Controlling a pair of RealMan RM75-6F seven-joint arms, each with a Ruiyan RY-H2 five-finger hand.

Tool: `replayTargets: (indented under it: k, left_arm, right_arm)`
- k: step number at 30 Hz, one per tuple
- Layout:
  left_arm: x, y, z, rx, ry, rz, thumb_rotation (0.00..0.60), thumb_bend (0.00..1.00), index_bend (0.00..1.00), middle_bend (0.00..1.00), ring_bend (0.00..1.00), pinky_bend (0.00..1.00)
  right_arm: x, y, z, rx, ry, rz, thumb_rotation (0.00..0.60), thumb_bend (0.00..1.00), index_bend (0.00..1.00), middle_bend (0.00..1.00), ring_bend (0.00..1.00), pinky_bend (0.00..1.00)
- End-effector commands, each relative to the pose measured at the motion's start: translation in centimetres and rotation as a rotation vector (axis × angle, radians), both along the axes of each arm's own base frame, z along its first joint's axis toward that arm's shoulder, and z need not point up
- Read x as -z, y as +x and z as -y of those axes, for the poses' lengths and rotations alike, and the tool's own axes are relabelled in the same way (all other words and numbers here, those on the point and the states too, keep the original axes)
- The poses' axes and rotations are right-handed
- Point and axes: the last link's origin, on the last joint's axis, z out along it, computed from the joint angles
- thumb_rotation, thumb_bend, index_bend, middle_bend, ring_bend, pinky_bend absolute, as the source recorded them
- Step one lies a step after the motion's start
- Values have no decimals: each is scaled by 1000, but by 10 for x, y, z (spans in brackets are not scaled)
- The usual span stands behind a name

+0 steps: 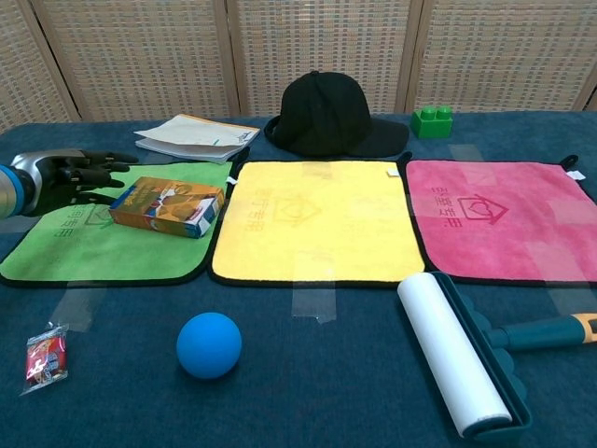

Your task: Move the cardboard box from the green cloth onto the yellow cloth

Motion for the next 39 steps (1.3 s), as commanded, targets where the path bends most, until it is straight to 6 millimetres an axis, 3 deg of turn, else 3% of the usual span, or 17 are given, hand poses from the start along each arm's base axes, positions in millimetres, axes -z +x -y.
replayTargets:
  k: [1, 20, 28, 34, 39]
  left_arm:
    - [9, 18, -2, 35, -20, 11, 600, 1000, 126, 10, 63, 147]
    - [57, 100, -6, 158, -95, 45, 600, 1000, 128, 10, 63, 147]
    - [73, 121, -9, 176, -121, 46, 600, 1000, 129, 11, 63, 147]
    - [79, 139, -17, 186, -127, 66, 600, 1000, 132, 10, 63, 147]
    - [64, 144, -22, 191, -74, 108, 600, 1000, 132, 11, 63, 146]
  right_arm:
    - [-1, 0, 0, 2, -5, 3, 600, 0, 0, 0, 0, 0]
    - [-6, -6, 2, 24, -16, 15, 600, 0, 0, 0, 0, 0]
    - [-8, -8, 3, 30, -21, 19, 600, 0, 0, 0, 0, 0]
    - [-9, -9, 3, 37, -24, 20, 600, 0, 0, 0, 0, 0]
    - [-9, -10, 4, 39, -27, 19, 600, 0, 0, 0, 0, 0]
